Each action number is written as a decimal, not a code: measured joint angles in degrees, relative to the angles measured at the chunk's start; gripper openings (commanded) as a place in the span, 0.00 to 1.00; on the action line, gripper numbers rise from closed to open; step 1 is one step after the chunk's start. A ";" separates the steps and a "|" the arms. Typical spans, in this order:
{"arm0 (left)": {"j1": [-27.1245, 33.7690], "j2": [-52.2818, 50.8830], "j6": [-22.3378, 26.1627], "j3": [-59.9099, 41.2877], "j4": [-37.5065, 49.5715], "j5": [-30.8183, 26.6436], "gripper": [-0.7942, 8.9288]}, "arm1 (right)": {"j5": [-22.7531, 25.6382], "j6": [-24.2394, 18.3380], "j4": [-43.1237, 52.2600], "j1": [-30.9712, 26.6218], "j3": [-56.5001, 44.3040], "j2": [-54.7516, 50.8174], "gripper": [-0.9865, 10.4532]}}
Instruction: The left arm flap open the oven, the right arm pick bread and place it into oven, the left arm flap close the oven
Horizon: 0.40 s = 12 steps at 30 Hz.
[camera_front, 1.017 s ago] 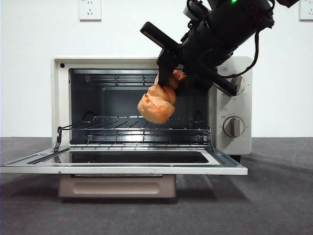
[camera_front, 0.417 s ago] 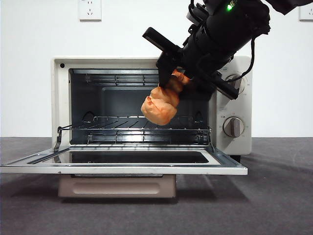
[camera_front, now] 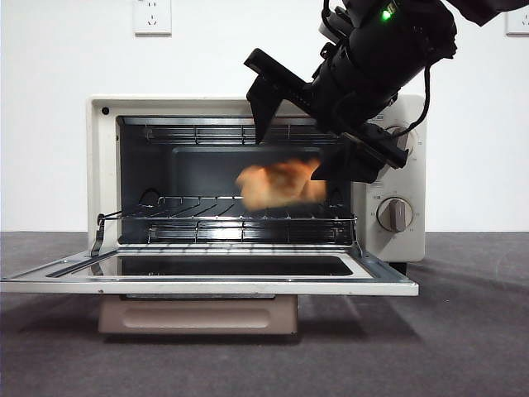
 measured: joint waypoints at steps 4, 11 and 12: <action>0.00 0.00 0.00 0.00 0.00 0.00 0.10 | -0.02 0.02 0.00 0.00 0.00 0.00 0.46; 0.00 0.02 0.20 0.00 0.02 -1.97 0.10 | -2.89 0.04 -2.21 0.07 -0.02 -1.42 0.46; 0.00 0.13 0.22 0.00 0.02 -2.73 0.10 | -2.91 0.04 -3.23 0.15 -0.02 -2.38 0.46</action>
